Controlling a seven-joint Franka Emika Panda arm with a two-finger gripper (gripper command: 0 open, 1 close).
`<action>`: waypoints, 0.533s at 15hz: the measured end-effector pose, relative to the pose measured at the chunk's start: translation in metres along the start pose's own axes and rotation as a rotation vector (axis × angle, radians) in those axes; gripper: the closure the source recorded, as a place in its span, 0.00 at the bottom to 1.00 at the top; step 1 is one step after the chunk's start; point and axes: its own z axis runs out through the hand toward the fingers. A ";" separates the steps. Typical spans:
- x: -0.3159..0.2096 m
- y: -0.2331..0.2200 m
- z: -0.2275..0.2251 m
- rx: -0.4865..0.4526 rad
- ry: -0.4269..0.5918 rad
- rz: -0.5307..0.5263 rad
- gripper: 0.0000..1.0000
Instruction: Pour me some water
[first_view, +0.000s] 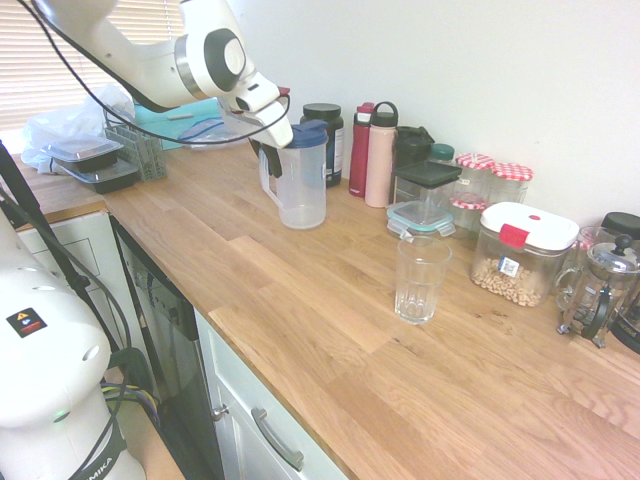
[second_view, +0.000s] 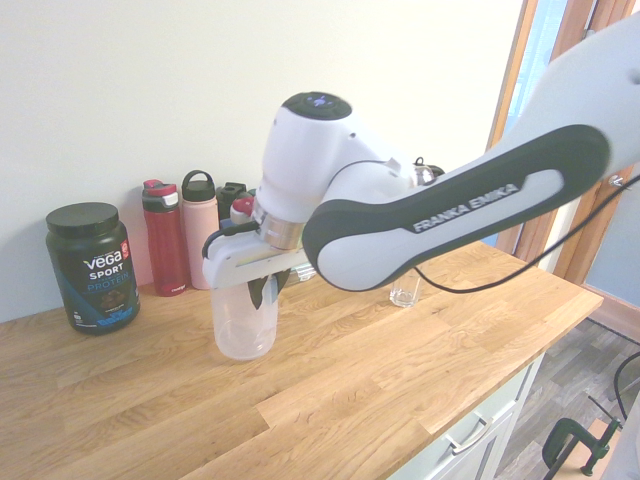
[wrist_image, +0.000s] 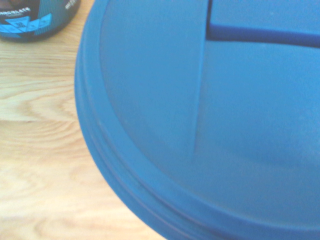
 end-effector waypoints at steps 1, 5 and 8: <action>-0.003 0.010 -0.017 0.012 0.009 -0.009 1.00; 0.007 0.077 -0.058 -0.026 -0.008 -0.070 1.00; 0.036 0.143 -0.070 -0.066 -0.068 -0.140 1.00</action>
